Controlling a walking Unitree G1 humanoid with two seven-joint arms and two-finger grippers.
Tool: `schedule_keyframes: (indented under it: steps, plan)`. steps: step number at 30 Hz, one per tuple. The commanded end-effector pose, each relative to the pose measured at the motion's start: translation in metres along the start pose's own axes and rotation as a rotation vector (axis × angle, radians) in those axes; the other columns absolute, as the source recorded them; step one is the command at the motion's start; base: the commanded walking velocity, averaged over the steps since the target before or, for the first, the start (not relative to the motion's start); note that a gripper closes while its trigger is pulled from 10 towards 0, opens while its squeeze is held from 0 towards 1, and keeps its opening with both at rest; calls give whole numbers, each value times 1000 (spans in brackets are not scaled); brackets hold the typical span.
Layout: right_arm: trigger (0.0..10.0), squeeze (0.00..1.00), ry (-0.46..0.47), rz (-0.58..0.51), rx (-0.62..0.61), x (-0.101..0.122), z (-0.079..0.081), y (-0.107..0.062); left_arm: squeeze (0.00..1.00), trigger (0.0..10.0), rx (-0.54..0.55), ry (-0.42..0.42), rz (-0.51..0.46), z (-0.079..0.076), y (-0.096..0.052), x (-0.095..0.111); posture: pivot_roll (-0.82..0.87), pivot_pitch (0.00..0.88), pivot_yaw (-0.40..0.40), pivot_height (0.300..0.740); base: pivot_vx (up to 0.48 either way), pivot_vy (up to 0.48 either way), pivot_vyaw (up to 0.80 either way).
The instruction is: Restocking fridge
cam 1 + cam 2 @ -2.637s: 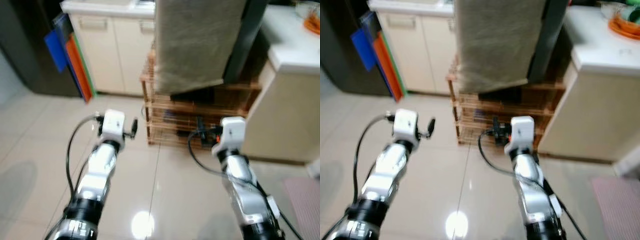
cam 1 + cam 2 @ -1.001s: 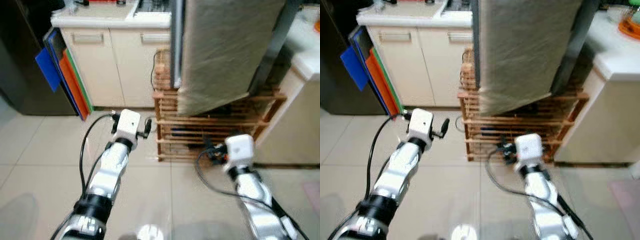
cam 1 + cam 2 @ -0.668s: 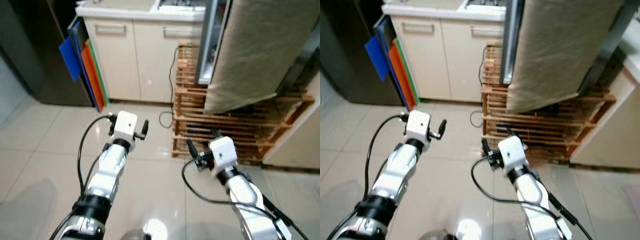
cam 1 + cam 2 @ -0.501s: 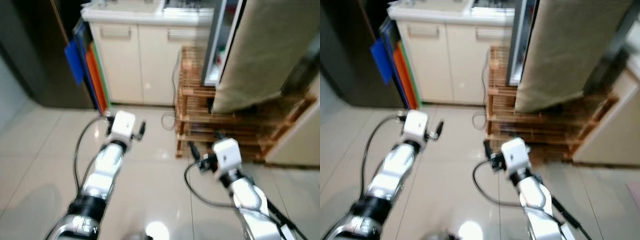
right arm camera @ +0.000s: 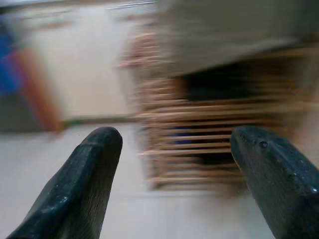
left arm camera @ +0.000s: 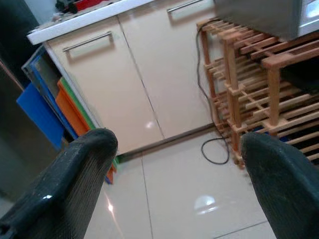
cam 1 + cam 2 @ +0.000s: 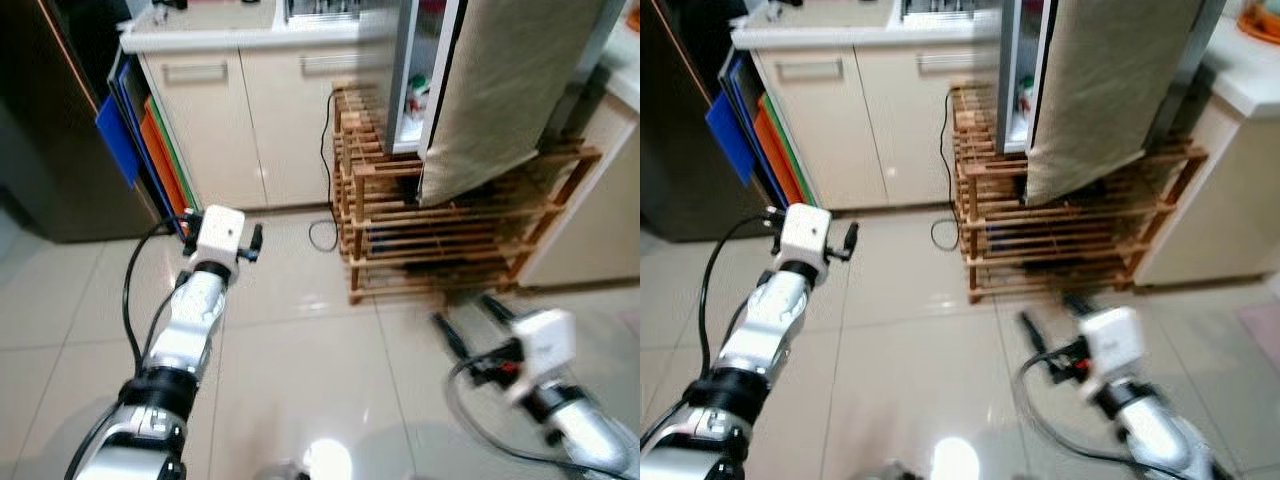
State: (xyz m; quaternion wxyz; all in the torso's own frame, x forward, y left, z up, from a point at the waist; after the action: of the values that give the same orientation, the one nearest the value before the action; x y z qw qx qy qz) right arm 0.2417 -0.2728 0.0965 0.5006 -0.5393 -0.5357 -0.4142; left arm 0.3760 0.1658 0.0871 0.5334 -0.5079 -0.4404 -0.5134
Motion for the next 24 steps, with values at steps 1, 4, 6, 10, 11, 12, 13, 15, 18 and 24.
schedule_keyframes:
  steps: [1,4,6,10,11,12,13,15,18,24]
  plan:
    - [10000,0,45,-58,-147,12,-33,2,0,10000,-6,-3,-29,0,4,9,-40,48,104,740,480,0,0]
    - [10000,0,55,-79,-204,18,-46,2,0,10000,-4,-4,-31,2,4,10,-35,49,104,740,480,0,0]
    - [10000,0,71,-109,-236,26,-55,1,0,10000,-2,-4,-32,3,4,10,-34,49,106,740,480,0,0]
    - [10000,0,76,-171,-416,53,-107,-6,0,10000,15,-8,-39,11,6,12,-33,43,112,740,467,0,0]
    - [10000,0,67,-180,-491,59,-127,-11,0,10000,21,-5,-44,12,6,13,-34,41,111,740,0,0,0]
    - [10000,0,67,-192,-570,64,-146,-17,0,10000,26,-1,-47,14,7,15,-32,37,110,740,0,0,0]
    - [10000,0,44,-193,-620,67,-157,-22,0,10000,32,6,-48,15,8,16,-33,36,110,740,0,0,0]
    - [10000,0,20,-190,-664,69,-165,-25,0,10000,36,7,-49,16,9,17,-33,36,110,740,0,0,0]
    - [10000,0,38,-157,-612,49,-146,-20,0,10000,36,12,-59,16,10,19,-33,31,97,740,0,0,0]
    - [10000,0,51,-81,-481,13,-94,-11,0,10000,15,11,-47,12,11,16,-39,34,100,740,0,0,0]
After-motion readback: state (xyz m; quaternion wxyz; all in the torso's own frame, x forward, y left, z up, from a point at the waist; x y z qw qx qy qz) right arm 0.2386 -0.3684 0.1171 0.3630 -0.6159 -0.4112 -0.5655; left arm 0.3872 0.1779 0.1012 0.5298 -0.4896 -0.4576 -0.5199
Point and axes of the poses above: a point about 5 cm out from each wrist's last joint towards the gripper, its own y axis pointing out of the wrist towards the gripper, its own x axis along the axis of the wrist's last joint, z = x × y, the point moved 4 cm from there along y, pointing out of the wrist towards the gripper, and after that the axes turned 9 degrees about -y, right-handed, at the moved point
